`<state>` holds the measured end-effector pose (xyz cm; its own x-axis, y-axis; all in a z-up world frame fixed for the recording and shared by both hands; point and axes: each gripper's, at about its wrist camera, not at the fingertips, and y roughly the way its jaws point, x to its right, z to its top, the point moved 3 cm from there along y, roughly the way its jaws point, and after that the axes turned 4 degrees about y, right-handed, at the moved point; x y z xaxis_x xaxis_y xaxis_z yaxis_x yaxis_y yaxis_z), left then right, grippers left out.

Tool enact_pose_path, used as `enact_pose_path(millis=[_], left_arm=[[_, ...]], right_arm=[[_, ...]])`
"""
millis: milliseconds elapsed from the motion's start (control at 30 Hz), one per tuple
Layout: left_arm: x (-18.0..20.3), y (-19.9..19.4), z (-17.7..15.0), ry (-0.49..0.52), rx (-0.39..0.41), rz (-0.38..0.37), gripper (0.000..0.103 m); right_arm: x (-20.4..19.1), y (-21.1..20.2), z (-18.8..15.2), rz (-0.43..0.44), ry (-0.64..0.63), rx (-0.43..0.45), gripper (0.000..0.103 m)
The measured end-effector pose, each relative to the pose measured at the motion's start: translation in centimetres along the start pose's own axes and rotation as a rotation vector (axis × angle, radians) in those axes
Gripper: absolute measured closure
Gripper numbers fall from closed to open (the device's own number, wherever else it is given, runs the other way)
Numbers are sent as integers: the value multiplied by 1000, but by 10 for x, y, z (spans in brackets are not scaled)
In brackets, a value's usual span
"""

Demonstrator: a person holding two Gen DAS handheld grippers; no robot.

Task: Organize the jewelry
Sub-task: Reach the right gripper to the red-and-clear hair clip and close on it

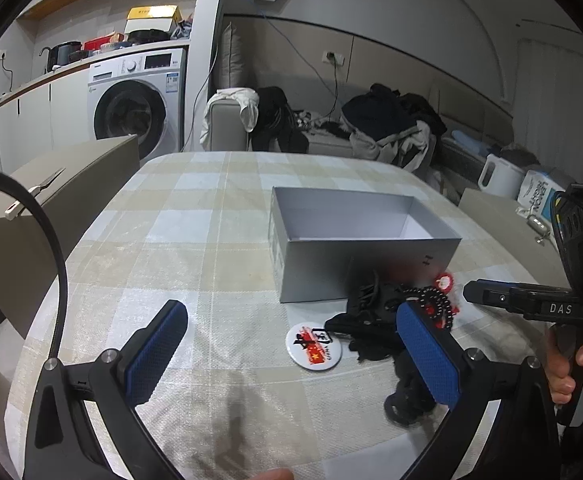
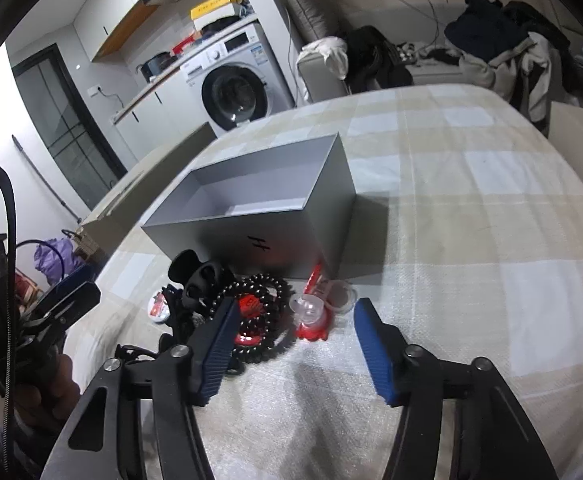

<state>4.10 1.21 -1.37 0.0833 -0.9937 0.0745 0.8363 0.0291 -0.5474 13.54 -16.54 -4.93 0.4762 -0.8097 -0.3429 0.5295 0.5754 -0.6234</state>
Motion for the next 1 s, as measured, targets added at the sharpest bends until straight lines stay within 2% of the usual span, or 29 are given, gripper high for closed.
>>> enact_pose_path(millis=[67, 300, 367, 433, 633, 833, 1000], left_arm=[[-1, 3, 0, 0, -21, 6, 1], [-5, 6, -2, -11, -73, -7, 1], [-5, 7, -2, -9, -80, -3, 1], [-4, 7, -2, -4, -88, 0, 1], [-3, 10, -2, 6, -109, 4, 2], [1, 20, -7, 55, -176, 3, 23], [8, 31, -13, 95, -253, -27, 25]], right_arm=[[0, 4, 1, -17, 1, -12, 58], [5, 10, 0, -17, 37, -47, 72], [5, 10, -1, -23, 39, -47, 81], [5, 9, -1, -17, 37, -42, 85], [-1, -7, -4, 37, 34, -2, 85], [-5, -30, -7, 80, 40, 57, 85], [-7, -36, -7, 86, 47, 70, 85]])
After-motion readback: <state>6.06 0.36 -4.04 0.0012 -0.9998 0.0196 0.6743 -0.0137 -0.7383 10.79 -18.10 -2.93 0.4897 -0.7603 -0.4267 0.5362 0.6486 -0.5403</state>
